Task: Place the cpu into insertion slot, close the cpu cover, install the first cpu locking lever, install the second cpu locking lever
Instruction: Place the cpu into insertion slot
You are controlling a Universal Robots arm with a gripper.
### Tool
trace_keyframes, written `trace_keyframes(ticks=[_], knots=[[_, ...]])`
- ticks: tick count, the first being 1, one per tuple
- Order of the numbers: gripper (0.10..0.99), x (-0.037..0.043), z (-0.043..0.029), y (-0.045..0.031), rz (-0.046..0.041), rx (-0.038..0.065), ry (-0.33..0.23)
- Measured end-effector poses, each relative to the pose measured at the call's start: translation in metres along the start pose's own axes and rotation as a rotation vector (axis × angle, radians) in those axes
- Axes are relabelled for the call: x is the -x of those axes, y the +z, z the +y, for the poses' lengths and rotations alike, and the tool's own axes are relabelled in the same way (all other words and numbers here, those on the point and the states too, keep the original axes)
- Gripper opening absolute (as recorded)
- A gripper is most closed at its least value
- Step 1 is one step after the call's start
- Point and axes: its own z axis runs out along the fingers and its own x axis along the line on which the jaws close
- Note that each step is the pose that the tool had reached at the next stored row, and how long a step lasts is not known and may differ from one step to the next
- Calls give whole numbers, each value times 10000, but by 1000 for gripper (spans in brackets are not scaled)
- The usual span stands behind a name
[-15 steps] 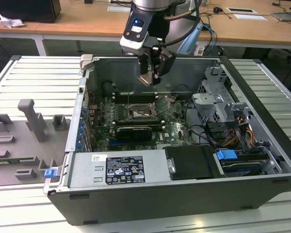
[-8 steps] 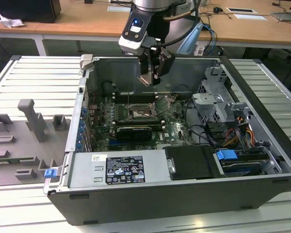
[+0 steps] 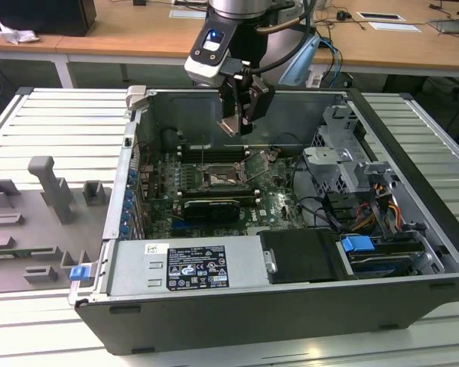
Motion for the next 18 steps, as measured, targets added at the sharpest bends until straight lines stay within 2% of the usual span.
trace_keyframes(ticks=[18], knots=[[529,0,-2,20,-86,18,1002]])
